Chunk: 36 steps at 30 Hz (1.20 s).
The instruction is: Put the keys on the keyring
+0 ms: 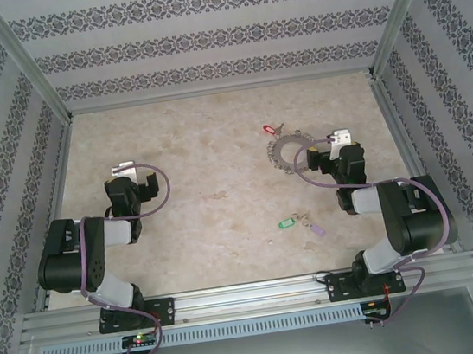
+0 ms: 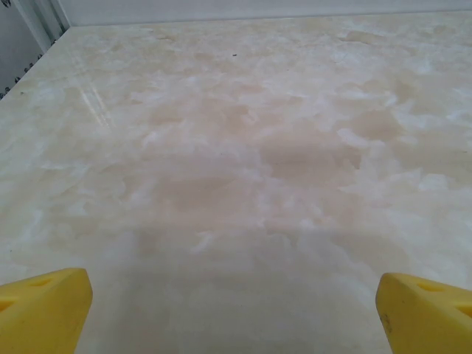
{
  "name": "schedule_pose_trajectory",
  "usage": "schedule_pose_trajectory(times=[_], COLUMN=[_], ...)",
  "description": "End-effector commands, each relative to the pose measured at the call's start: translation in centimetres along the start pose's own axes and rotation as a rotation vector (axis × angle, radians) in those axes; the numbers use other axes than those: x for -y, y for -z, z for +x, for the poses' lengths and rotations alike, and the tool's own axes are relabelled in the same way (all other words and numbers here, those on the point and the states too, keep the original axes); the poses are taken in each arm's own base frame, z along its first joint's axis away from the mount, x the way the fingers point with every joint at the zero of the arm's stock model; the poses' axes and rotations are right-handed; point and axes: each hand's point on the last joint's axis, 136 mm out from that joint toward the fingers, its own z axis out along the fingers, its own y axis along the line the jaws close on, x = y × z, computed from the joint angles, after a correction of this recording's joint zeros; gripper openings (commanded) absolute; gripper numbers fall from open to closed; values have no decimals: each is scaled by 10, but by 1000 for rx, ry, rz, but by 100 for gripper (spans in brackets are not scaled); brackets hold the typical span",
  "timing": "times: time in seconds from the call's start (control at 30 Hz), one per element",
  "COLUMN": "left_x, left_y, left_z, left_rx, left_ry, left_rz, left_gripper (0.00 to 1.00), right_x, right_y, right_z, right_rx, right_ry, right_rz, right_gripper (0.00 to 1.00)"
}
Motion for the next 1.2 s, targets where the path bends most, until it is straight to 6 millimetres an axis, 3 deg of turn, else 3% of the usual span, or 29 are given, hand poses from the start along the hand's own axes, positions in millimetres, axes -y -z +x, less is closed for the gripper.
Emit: schedule_pose_trajectory(times=[0.0, 1.0, 1.17], left_x=[1, 1, 10], left_y=[2, 2, 3], left_z=[-8, -7, -9], left_rx=[33, 33, 37], left_ry=[20, 20, -3], left_rz=[-2, 0, 52], left_gripper=[99, 99, 99], right_x=[0, -3, -5], right_y=[-1, -1, -1], right_z=[-14, -14, -16], right_rx=[42, 39, 39], right_ry=[-17, -29, -13], right_rz=[-8, -45, -46], right_gripper=[98, 98, 98])
